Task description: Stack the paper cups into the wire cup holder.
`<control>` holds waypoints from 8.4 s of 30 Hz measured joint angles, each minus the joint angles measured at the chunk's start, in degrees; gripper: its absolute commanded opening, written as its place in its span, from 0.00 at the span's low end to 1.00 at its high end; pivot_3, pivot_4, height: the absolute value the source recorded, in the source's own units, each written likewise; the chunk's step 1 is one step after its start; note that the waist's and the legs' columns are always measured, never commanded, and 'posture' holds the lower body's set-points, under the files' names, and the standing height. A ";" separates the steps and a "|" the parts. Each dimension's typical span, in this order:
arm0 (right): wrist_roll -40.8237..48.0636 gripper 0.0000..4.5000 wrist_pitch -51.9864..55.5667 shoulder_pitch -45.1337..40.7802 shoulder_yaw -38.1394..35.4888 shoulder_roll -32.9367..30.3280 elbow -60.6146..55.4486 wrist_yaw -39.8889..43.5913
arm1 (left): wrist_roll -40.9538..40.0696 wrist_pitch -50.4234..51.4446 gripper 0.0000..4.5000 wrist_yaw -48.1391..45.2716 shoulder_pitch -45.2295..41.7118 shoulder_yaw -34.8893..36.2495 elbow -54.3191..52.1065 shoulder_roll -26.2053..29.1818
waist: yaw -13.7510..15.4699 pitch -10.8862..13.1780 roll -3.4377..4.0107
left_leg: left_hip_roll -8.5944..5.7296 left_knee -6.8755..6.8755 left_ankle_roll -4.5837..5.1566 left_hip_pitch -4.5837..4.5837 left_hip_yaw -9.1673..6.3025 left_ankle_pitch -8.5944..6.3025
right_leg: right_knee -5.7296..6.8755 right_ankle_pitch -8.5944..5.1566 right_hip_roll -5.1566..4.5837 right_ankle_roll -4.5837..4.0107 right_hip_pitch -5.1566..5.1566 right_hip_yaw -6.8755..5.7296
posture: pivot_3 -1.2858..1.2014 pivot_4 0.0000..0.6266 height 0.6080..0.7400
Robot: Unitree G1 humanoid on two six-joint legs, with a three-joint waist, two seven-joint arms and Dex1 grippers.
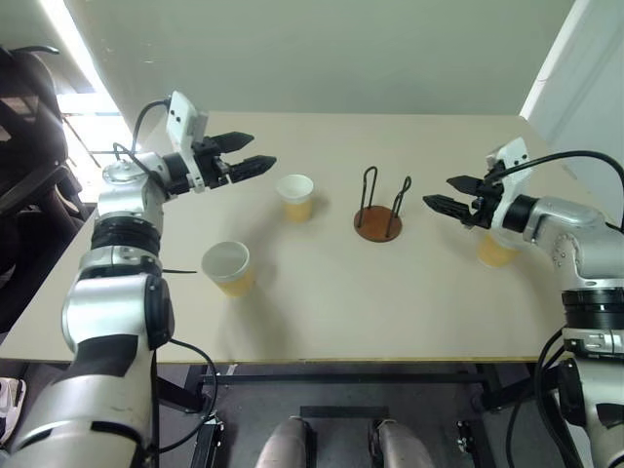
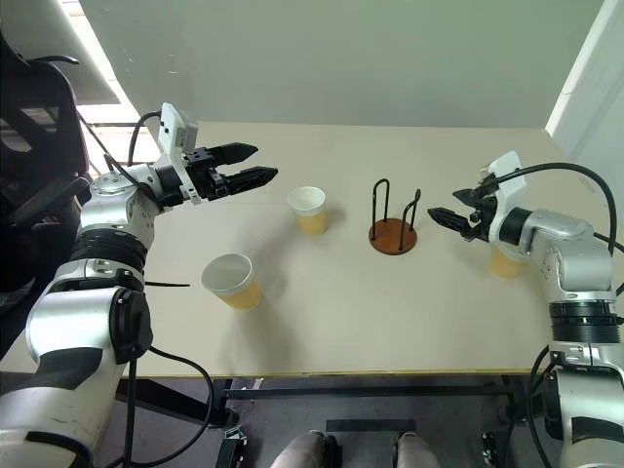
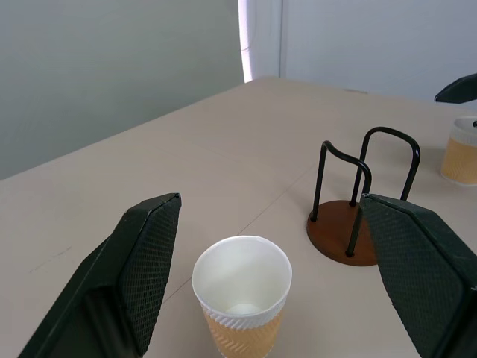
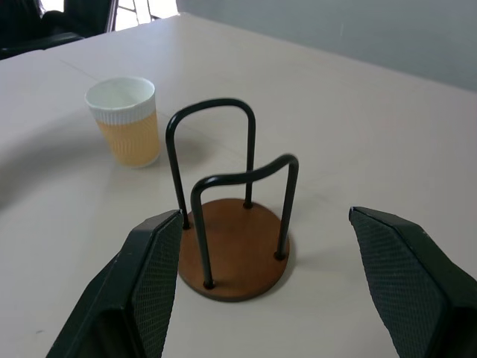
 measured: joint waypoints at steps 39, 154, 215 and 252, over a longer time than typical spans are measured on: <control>-11.93 0.81 -13.25 1.31 8.28 13.50 6.63 -10.62 | 0.19 -0.20 0.92 -2.48 0.33 -1.12 -0.23 -0.26 | -0.21 -0.01 -0.02 | 0.02 0.06 -0.03 0.00 -0.01 -0.01 | 0.03 0.11 0.06 -0.05 -0.03 -0.02 | 0.52 0.24 1.00; -12.64 0.68 -13.44 -7.27 17.30 8.53 14.53 24.89 | 3.34 2.75 0.92 -15.87 2.63 -7.11 -2.86 0.50 | -0.49 -0.01 -0.02 | 0.09 -0.01 -0.21 -0.02 -0.14 -0.13 | 0.08 0.06 0.12 -0.26 -0.13 -0.05 | 0.52 0.24 1.00; -8.41 0.68 -6.11 -14.39 12.52 -8.93 -1.19 32.28 | 37.23 -21.56 0.92 5.91 -13.35 -29.82 10.89 -1.85 | -0.46 0.00 -0.05 | 0.20 -0.01 -0.14 -0.24 -0.04 -0.17 | 0.02 -0.07 0.14 -0.28 -0.33 0.09 | 0.52 0.24 1.00; -8.46 0.68 -6.40 -13.70 12.59 -9.13 -1.65 31.75 | 41.71 -21.04 0.92 15.19 -8.59 -32.46 12.17 -6.89 | -0.19 -0.01 -0.07 | 0.17 0.20 -0.13 -0.14 0.08 -0.14 | 0.12 0.04 0.31 -0.13 -0.24 0.13 | 0.52 0.24 1.00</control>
